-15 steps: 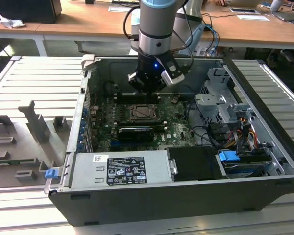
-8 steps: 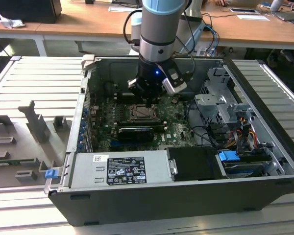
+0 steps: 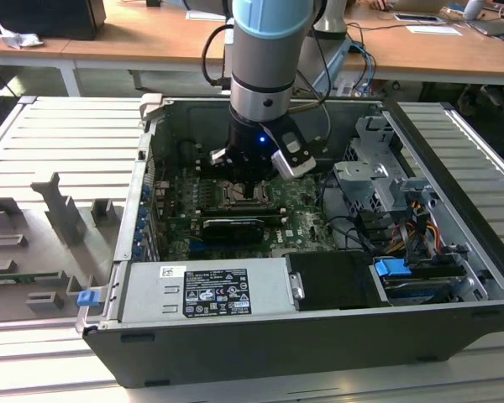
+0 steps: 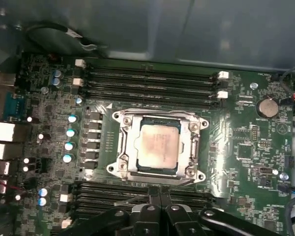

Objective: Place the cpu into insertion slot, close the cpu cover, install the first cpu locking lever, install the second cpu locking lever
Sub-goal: 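Install the second cpu locking lever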

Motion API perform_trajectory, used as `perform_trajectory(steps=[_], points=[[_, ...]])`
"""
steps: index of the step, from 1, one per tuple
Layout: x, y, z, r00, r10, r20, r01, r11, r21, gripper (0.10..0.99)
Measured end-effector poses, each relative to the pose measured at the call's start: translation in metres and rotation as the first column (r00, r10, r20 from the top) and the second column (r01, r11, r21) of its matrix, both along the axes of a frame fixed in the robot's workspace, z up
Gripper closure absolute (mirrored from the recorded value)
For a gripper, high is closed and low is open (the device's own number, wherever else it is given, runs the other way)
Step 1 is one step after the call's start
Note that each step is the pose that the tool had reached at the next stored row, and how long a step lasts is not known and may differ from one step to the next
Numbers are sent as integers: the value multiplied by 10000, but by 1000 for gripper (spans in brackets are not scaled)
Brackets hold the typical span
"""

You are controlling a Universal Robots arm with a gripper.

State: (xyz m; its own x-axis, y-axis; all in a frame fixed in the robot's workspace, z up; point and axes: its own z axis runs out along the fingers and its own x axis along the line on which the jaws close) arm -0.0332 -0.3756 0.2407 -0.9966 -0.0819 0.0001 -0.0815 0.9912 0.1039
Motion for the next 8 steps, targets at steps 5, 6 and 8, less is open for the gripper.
perform_trajectory(steps=[5, 6, 8], points=[[-174, 0, -106, 10000, -2, 0, 2, 10000, -1, 980], [-177, 0, -126, 10000, -2, -1, 2, 10000, 4, 980], [-181, -7, -137, 10000, 1, -1, -1, 9999, 119, 980]])
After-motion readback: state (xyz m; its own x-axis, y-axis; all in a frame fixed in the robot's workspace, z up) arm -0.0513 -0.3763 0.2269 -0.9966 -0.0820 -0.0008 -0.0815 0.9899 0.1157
